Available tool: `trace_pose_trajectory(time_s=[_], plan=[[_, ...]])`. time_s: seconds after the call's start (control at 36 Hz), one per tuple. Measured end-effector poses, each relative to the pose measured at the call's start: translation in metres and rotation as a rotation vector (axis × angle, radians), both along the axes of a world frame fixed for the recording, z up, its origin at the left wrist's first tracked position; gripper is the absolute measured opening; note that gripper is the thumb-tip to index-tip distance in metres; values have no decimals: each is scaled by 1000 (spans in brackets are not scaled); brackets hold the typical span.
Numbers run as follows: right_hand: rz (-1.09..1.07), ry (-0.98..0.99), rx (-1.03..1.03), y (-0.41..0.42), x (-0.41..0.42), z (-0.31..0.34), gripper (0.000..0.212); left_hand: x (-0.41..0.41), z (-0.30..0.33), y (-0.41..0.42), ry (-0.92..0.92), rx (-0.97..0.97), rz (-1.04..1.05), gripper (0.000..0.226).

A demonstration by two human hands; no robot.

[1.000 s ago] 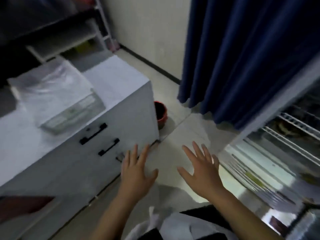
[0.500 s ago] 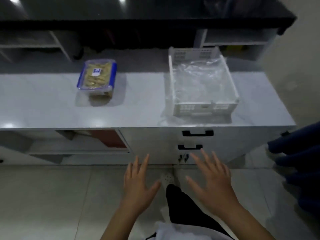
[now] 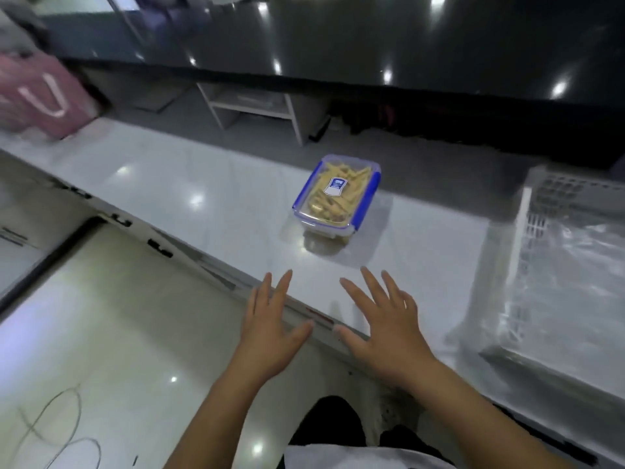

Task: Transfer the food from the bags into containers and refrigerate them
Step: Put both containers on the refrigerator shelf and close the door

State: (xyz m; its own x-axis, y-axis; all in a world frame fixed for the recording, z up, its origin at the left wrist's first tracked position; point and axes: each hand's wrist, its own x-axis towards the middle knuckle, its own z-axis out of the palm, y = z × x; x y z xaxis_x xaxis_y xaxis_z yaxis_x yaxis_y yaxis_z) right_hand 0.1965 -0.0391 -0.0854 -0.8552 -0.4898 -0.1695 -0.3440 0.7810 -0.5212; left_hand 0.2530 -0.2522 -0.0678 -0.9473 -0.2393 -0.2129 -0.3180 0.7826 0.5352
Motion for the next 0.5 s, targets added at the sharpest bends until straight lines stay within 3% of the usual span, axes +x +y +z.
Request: trace_pose_trajectory(time_s=[0.17, 0.36, 0.42, 0.5], plan=[[-12, 23, 11, -23, -65, 3, 77, -46, -1, -20, -77, -31, 14, 92], [-174, -12, -40, -39, -130, 8, 77, -139, 2, -46, -65, 39, -62, 95], [-262, -71, -188, -48, -147, 7, 76, -174, 0, -53, -18, 140, -107, 95], [-506, -320, -585, -62, -176, 12, 65, -226, -3, -62, 10, 321, -101, 92]])
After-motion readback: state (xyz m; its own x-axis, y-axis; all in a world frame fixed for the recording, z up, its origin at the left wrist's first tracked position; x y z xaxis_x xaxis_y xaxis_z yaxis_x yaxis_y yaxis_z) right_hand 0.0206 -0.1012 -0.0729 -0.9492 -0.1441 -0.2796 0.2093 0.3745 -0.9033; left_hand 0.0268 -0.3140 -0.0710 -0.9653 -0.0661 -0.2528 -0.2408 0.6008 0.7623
